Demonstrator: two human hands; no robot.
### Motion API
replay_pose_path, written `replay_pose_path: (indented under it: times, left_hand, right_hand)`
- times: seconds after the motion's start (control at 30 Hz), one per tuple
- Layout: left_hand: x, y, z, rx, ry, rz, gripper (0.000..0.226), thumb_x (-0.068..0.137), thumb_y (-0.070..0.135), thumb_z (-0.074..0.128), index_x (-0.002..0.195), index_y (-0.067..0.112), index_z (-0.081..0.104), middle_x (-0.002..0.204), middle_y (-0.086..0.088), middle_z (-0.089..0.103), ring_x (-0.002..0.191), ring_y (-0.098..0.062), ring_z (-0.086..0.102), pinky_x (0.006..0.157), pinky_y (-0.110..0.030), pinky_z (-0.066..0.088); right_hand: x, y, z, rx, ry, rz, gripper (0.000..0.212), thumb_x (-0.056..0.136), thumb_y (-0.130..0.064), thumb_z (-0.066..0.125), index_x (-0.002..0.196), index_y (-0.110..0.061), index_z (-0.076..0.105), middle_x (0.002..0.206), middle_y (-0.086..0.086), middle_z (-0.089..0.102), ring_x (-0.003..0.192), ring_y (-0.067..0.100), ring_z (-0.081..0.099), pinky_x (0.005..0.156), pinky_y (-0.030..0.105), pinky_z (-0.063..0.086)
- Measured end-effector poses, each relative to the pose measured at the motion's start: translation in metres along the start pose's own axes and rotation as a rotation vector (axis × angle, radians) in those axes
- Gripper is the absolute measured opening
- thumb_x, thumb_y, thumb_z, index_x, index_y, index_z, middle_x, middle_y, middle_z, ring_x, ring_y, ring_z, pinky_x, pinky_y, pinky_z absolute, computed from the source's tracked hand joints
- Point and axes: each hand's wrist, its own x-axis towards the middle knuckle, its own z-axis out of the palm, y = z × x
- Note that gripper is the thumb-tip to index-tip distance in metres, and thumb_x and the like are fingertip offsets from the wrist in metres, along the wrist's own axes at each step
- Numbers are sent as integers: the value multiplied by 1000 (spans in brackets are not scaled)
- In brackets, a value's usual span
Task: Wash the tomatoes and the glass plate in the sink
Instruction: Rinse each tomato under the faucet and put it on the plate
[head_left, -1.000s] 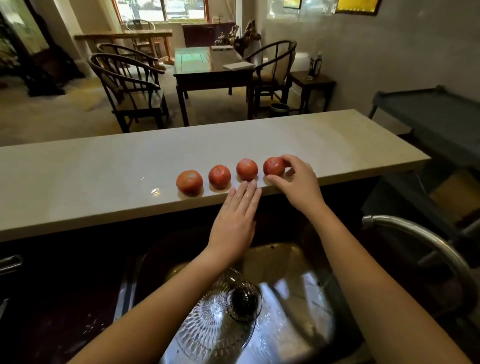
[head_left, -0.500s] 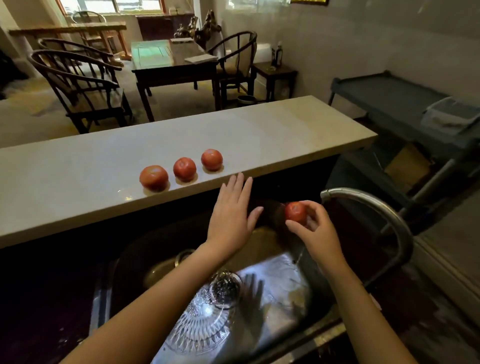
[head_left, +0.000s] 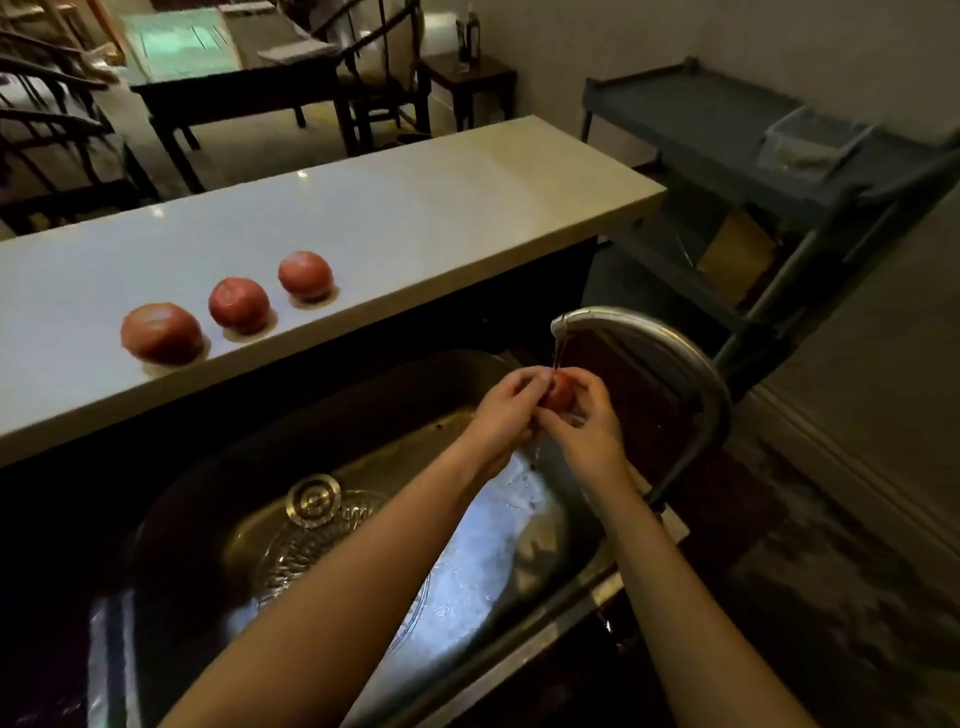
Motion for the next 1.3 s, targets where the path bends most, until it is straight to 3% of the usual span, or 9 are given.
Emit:
replay_pose_path:
  times: [0.23,0.3,0.53,0.63,0.77,0.9,0.97,1.13,1.3]
  left_hand:
    - [5,-2,5,21,66,13,13,93,41,49,94,34,60,108,-11,63,101,-29,63,68,-29,54]
    - [7,-1,7,1,36,-8,16,96,38,44,97,33,59,110,-14,61,101,-32,63,79,-37,55]
    - [5,0,4,-407,-159,-9,29,101,23,33,114,24,59,120,-14,58,97,-23,65,72,-26,57]
    - [7,-5,10,-374,-145,18,26,100,23,37,117,21,57,113,-8,61,101,-17,64,72,-25,56]
    - [9,-7,20,-288,-8,5,32,96,27,48,125,15,47,96,-3,58,72,-5,64,63,-22,54]
    - [21,0,26,-152,176,-54,36,96,30,40,122,8,49,118,-19,57,106,-27,60,85,-39,54]
    - [24,6,29,-104,184,-62,37,96,31,38,120,5,50,115,-20,58,107,-29,59,93,-44,50]
    - [27,9,26,-47,112,-21,38,97,32,41,124,6,45,97,-6,59,91,-19,61,69,-28,49]
    - [24,18,15,-167,187,-83,36,97,40,34,83,18,58,51,1,56,36,-7,49,38,-17,39]
  right_hand:
    - [1,6,-1,-3,-39,34,55,85,-4,61,102,-55,48,109,-25,53,97,-10,55,69,5,48]
    - [2,5,-3,7,-23,28,56,84,-3,61,101,-55,50,110,-23,55,95,-9,59,68,6,49]
    - [7,2,-15,92,-69,58,45,88,-18,60,116,-52,51,129,-12,54,113,4,55,85,24,52]
    - [9,-4,-10,75,-3,96,24,93,-38,49,113,-51,51,114,-19,57,101,1,59,70,17,52]
    - [19,-12,5,13,120,122,18,97,-38,37,93,-46,53,92,-18,57,87,5,58,63,21,46]
    - [16,-6,13,-150,67,18,22,98,-39,32,94,-45,53,99,-9,59,92,6,57,73,25,48]
    - [19,-5,11,-209,62,-41,24,97,-41,31,104,-37,53,105,-3,59,96,11,58,76,28,49]
    - [33,-14,7,-134,85,105,29,96,-45,29,110,-38,54,105,-2,58,97,16,59,64,21,42]
    - [23,-10,4,-225,-79,-59,31,97,-45,30,125,-41,44,114,-5,52,92,5,57,65,15,44]
